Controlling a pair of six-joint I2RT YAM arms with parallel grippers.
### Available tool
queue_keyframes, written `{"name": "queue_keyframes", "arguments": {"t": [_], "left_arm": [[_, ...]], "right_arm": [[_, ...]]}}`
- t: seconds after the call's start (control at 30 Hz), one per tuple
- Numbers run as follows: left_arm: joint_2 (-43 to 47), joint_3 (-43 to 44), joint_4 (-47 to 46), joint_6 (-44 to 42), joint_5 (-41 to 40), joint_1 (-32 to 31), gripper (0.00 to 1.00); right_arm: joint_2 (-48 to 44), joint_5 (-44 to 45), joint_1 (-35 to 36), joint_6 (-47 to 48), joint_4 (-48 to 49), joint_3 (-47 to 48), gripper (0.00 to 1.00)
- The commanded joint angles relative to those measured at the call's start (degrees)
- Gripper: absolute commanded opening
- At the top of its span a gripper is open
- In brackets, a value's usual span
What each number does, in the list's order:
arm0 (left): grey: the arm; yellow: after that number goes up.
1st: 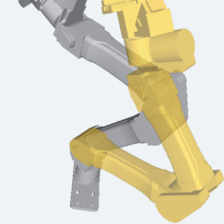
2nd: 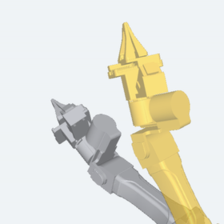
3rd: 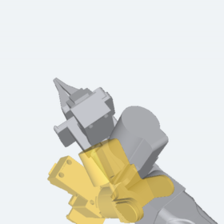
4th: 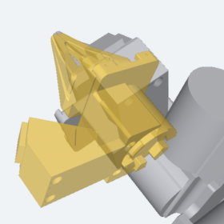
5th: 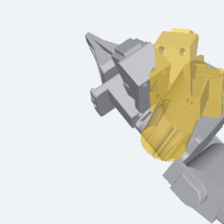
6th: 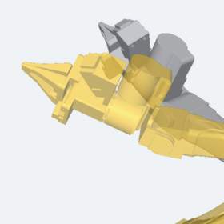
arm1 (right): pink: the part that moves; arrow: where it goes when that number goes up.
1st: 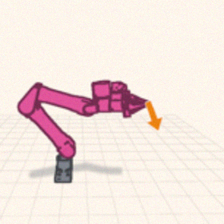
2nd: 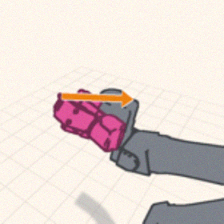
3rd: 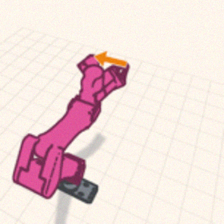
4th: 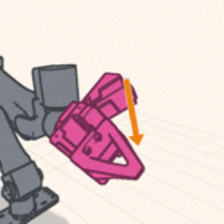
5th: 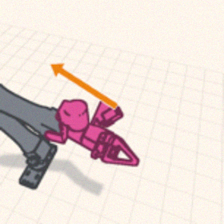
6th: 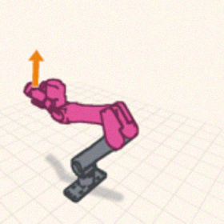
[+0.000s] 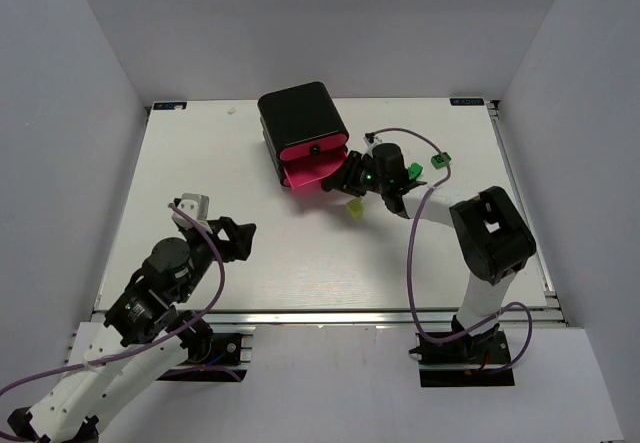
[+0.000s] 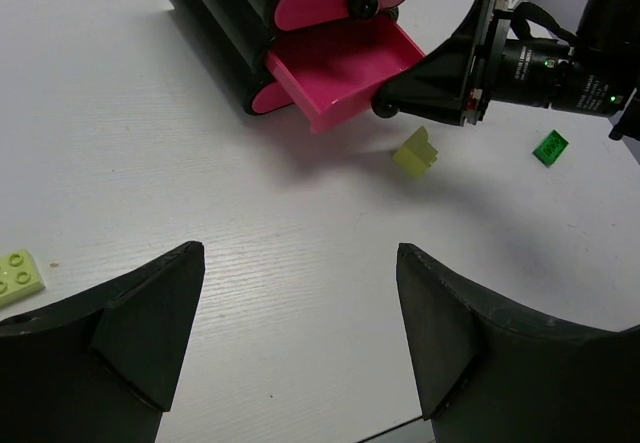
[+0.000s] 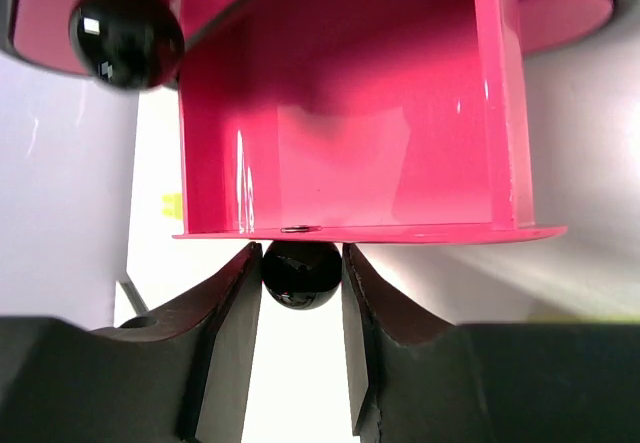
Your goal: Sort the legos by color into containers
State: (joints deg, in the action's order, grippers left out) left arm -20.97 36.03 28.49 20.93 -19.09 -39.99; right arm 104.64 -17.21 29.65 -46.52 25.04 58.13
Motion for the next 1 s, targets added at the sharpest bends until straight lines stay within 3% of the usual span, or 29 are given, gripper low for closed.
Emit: {"name": "queue_keyframes", "arguments": {"t": [0.0, 0.07, 0.1, 0.2, 0.3, 0.43, 0.53, 0.77, 0.87, 0.93, 0.97], "left_arm": [[-0.91, -0.26, 0.34, 0.52, -0.95, -0.27, 0.87], [-1.26, -0.26, 0.51, 1.04, -1.82, -0.27, 0.87], [-1.53, -0.35, 0.77, 1.39, -2.35, -0.27, 0.87], [-2.58, -0.17, 2.09, 4.02, -6.03, -0.27, 0.89], [-4.77, 1.23, 5.77, 8.93, -10.59, 0.26, 0.92], [-7.41, 2.90, 11.05, 18.85, -14.65, 0.26, 0.92], [-9.70, 4.22, 14.48, 22.39, -16.76, 0.26, 0.86], [-18.04, 7.12, 21.69, 29.34, -21.07, 0.79, 0.60], [-23.05, 8.35, 25.01, 32.24, -23.00, 1.31, 0.32], [-26.57, 8.88, 25.91, 35.04, -22.92, 2.01, 0.14], [-27.36, 8.62, 25.39, 35.75, -21.70, 2.54, 0.13]], "right_arm": [[-3.12, 1.04, -1.00, 1.08, -0.78, -2.93, 0.18], [-3.30, 0.60, -1.43, 2.04, -0.52, -3.64, 0.28], [-3.04, 0.34, -1.26, 2.31, -0.52, -3.46, 0.46], [-2.77, -2.12, -1.52, 3.19, -0.43, -2.76, 0.66], [-4.52, -4.23, -1.61, 5.38, -0.43, -3.54, 0.74], [-9.27, -5.46, -1.96, 10.91, -1.83, -5.92, 0.75], [-13.31, -6.07, -2.05, 16.52, -6.30, -7.06, 0.74], [-23.50, -12.65, -3.10, 31.03, -19.66, -7.59, 0.67], [-27.11, -24.76, -3.90, 42.42, -27.99, -5.23, 0.56], [-29.66, -33.12, -4.25, 48.86, -32.65, -4.34, 0.38], [-30.89, -34.89, -4.60, 53.07, -33.21, -4.77, 0.36]]}}
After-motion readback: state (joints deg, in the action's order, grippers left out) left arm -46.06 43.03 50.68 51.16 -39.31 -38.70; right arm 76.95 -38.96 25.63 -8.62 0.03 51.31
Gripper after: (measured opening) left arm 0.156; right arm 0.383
